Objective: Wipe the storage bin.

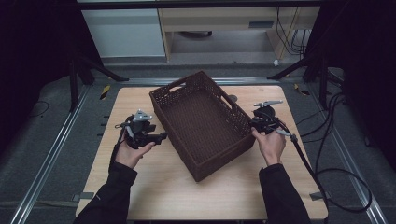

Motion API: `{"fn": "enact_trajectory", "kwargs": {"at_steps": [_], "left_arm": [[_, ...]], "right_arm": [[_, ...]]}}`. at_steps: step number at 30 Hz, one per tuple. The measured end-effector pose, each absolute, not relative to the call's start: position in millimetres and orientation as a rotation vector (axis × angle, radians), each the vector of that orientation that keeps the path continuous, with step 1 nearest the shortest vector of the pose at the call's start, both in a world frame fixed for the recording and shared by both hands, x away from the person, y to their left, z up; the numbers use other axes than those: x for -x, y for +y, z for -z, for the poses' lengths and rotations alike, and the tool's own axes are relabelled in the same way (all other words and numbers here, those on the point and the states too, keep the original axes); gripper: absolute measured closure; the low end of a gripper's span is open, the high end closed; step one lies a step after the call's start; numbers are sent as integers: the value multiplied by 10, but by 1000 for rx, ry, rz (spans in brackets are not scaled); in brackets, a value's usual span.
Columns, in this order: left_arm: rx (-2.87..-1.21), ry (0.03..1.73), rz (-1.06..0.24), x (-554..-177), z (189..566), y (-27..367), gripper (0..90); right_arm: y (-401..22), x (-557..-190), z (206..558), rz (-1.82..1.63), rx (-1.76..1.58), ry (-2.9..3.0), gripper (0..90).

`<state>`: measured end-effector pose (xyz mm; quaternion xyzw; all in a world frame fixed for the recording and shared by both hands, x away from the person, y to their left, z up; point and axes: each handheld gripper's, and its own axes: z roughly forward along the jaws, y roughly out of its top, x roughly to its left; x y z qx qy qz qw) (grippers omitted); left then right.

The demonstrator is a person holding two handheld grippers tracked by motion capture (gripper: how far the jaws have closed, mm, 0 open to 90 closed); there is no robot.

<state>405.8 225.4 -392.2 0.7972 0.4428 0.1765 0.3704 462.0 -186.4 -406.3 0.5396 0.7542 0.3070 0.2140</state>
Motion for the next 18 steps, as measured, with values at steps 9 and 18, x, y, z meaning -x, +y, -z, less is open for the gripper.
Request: {"fn": "enact_trajectory", "kwargs": {"at_steps": [9,18], "left_arm": [[-2012,1170,-465,-4082,3899,2387,392],[-2007,1173,-469,-4077,3879,2400,387]], "right_arm": [[-1886,-4503,3957,-916,-1461,2059,594],[-1916,-4138,3825,-1006,-1453,2038,409]]}}
